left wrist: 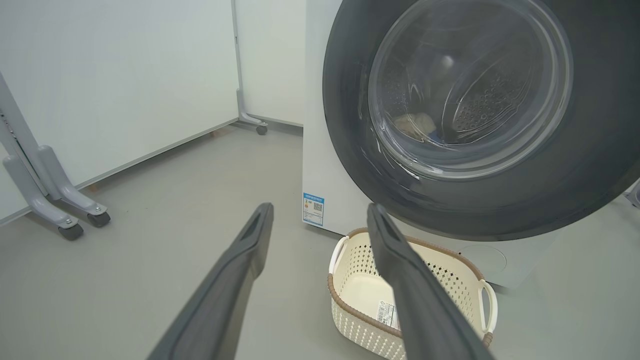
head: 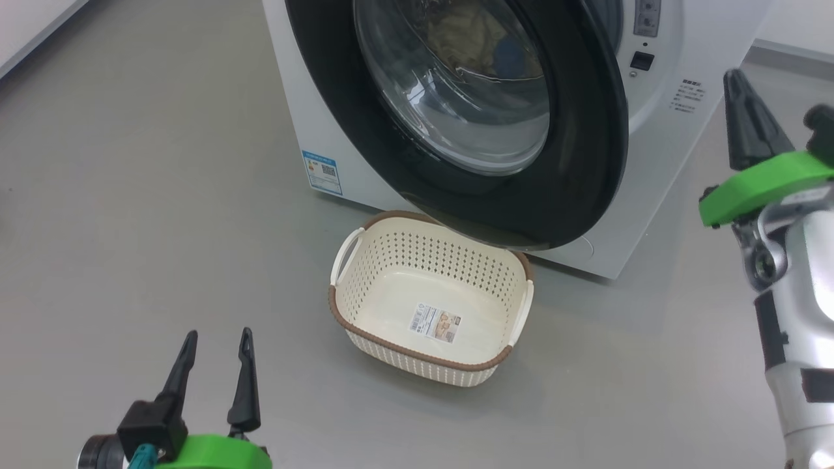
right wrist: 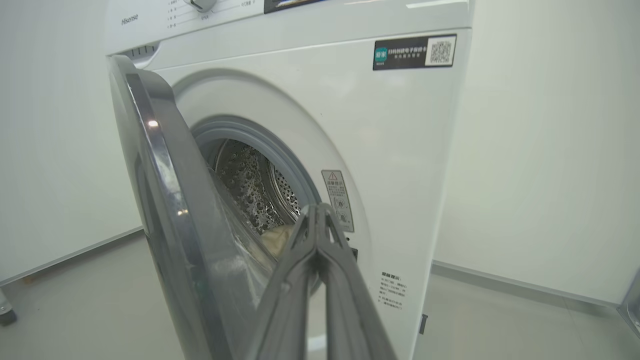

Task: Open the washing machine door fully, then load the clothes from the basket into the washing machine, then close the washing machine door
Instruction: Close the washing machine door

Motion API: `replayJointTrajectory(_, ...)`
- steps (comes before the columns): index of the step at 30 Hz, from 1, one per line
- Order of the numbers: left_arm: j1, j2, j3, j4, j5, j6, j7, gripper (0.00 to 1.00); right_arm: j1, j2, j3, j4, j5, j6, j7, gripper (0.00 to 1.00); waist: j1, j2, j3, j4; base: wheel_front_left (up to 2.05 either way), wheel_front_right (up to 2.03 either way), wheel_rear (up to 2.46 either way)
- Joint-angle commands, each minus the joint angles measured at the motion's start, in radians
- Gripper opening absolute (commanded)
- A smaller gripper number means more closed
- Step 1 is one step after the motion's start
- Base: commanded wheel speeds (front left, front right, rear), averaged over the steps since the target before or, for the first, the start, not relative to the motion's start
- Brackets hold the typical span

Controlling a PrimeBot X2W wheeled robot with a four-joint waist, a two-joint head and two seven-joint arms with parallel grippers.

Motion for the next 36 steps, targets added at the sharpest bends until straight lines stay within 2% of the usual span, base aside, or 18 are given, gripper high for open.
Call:
replayJointTrajectory(1,-0.053,0.012,0.044,-0.030,-0.007,0.005,-0.010,1.00,-0.061,0.002,0.045,-0.070,-0.013,-0.002,-0.010,0.00,-0.0001,0.0000,-0.001,-0.003,0.00,0.00,0.00)
replayJointTrajectory(9,-0.059,0.012,0.042,-0.026,-0.006,0.001,-0.012,1.00,-0.055,0.030,0.229,-0.269,0.012,-0.002,0.047,0.00,-0.0001,0.0000,-0.006,-0.003,0.00,0.00,0.00)
replayJointTrajectory(14,-0.064,0.009,0.038,-0.021,-0.007,-0.004,-0.012,1.00,-0.058,0.027,0.316,-0.313,0.048,-0.002,0.116,0.00,-0.0001,0.0000,-0.005,0.004,0.00,0.00,0.00)
replayJointTrajectory(24,-0.086,-0.011,0.015,0.000,-0.006,-0.021,-0.014,1.00,-0.165,-0.009,0.420,-0.165,0.104,-0.002,0.201,0.00,-0.0001,0.0000,0.001,0.039,0.00,0.00,0.00)
replayJointTrajectory(36,-0.107,-0.036,0.012,0.013,0.005,-0.033,-0.015,1.00,-0.259,-0.035,0.441,0.033,0.164,-0.002,0.205,0.00,-0.0001,0.0000,0.030,0.053,0.00,0.00,0.00)
